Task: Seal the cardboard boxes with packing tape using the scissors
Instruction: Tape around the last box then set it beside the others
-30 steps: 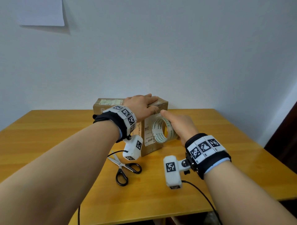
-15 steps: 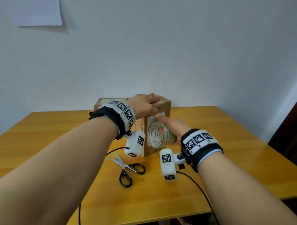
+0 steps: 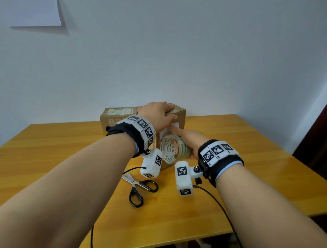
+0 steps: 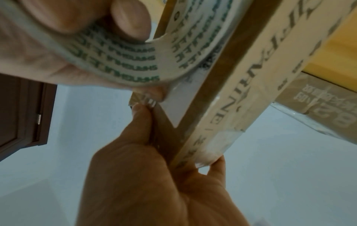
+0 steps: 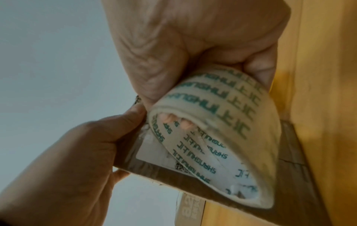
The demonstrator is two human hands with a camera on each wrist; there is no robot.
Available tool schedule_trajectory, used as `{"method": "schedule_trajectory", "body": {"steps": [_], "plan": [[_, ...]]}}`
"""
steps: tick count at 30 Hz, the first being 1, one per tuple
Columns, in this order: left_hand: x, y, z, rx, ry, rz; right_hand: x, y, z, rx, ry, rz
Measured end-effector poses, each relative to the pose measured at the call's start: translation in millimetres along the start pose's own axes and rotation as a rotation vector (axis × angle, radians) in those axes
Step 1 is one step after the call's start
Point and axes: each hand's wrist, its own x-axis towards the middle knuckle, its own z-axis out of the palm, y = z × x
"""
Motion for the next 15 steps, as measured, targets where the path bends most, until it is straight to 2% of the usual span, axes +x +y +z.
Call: {"method": "schedule_trajectory", "body": {"steps": [2, 4, 7, 9, 12, 15], "plan": [[0, -7, -5, -0.088, 0.008, -0.037, -1, 1, -2, 0.014, -0.004, -0.064], [2, -20, -13, -0.302, 0.028, -0.130, -6, -5, -6, 0.072, -0.030, -0.191], [8, -39, -26, -0.667, 0.077, -0.297, -21, -24, -11, 0.216, -0.132, -0.379], [13, -49, -28, -0.770, 0.064, -0.397, -28, -36, -11, 0.221, -0.201, -0.451], [15, -60, -18, -0.824, -0.024, -0.508, -28, -38, -2, 0.107, -0.311, -0.461], [15, -70, 1, -0.777, -0.175, -0.569, -17, -25, 5, 0.069, -0.355, -0.384]]}}
